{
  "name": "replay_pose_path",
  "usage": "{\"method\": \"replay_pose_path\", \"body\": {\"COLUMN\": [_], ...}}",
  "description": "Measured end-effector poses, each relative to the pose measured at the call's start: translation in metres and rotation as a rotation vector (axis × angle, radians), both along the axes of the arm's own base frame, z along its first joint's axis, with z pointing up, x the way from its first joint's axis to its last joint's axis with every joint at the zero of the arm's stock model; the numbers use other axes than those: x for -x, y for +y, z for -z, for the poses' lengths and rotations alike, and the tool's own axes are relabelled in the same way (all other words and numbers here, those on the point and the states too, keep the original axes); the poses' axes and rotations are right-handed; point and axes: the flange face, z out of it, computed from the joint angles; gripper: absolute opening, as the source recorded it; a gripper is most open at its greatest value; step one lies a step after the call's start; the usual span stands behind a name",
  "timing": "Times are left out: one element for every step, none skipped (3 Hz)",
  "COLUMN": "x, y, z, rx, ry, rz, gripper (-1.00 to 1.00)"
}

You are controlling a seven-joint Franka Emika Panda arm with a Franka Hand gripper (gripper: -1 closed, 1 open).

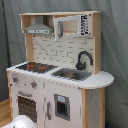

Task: Play with the kitchen

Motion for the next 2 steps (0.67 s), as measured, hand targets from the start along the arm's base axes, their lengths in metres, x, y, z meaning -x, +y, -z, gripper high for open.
{"method": "replay_pose_path", "body": {"x": [0.018, 0.022], "y": [0.008, 0.008], "z": [0.021, 0.075], "rx": [0.119, 0.217], "ry": [0.031, 0.096], "rz": [-0.003, -0.005], "gripper": [1.0, 1.0]}}
